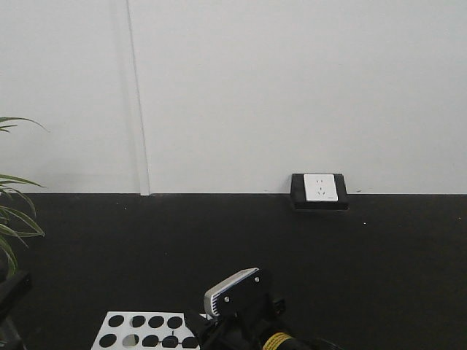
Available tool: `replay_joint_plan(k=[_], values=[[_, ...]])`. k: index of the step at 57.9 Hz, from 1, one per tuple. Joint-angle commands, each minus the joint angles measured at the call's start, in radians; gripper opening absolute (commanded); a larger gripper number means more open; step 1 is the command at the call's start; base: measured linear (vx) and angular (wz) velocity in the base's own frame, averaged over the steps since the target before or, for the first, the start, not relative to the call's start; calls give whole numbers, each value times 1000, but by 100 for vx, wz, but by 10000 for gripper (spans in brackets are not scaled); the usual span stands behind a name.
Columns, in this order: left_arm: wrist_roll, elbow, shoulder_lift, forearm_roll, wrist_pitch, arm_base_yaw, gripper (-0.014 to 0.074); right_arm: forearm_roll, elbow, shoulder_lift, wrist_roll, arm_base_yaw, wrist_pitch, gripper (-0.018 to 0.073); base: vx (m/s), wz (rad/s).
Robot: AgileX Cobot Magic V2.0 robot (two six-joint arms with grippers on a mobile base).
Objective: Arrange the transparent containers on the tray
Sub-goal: 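Grasp the other clear test tube with the right gripper and lift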
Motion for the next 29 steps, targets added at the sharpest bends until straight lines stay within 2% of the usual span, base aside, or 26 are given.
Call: replay_joint_plan(k=[1, 12, 19, 29], values=[[-8, -29, -11, -12, -80, -5, 108, 0, -29, -64, -5, -2, -78, 142, 0, 0], [-8, -29, -11, -12, -80, -5, 108, -1, -29, -115, -6, -5, -55, 43, 0, 0], [-8, -29, -11, -12, -80, -5, 108, 4, -37, -175, -6, -6, 38, -4, 0, 0], [-8, -29, -11, -12, -80, -5, 108, 3, -97, -263, -13, -13, 159, -13, 0, 0]])
